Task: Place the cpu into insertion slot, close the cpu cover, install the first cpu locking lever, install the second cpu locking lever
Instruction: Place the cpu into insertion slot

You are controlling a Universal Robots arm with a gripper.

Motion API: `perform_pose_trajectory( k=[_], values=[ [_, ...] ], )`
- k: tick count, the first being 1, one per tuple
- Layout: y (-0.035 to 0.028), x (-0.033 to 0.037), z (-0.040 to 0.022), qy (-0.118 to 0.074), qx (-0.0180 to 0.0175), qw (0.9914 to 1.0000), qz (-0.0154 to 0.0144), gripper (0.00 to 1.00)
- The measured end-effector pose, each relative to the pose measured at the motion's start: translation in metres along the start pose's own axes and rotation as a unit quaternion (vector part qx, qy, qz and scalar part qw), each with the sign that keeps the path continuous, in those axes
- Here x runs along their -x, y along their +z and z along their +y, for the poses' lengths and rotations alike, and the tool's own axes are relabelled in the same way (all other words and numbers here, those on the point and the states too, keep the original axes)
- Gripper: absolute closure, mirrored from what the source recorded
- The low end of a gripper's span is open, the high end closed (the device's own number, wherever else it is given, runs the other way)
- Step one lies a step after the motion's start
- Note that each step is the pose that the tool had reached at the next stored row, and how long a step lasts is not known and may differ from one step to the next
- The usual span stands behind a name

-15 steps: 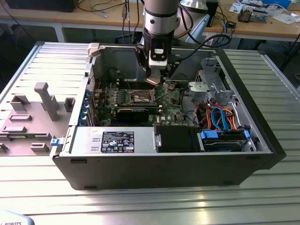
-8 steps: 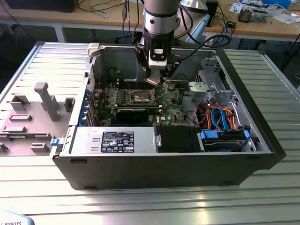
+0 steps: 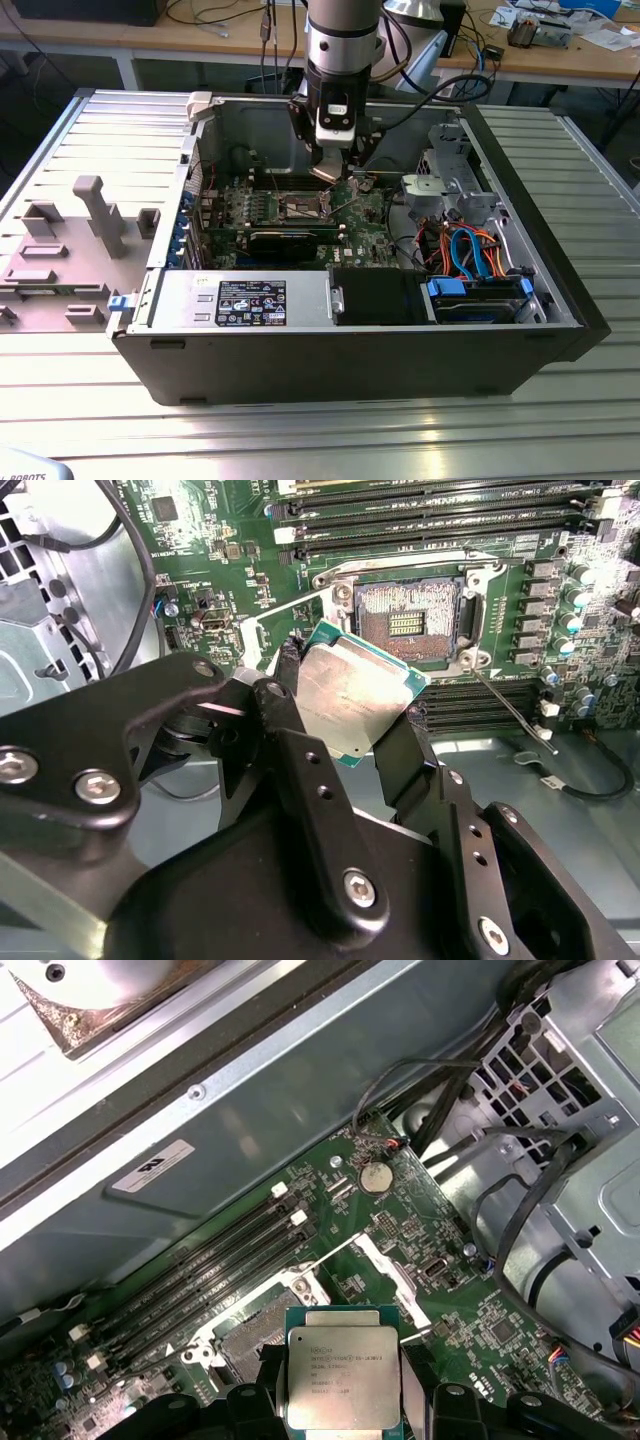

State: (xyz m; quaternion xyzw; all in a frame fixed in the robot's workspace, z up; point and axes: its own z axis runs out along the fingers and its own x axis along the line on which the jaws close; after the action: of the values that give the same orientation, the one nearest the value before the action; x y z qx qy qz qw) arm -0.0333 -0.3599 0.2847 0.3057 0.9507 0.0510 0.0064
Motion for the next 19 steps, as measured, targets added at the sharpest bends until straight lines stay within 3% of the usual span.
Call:
perform_pose_trajectory(
  k=[19],
  values=[
    [0.0006, 0.0000, -0.0001, 0.025, 0.0005, 0.99968, -0.0025, 0.46]
  ],
)
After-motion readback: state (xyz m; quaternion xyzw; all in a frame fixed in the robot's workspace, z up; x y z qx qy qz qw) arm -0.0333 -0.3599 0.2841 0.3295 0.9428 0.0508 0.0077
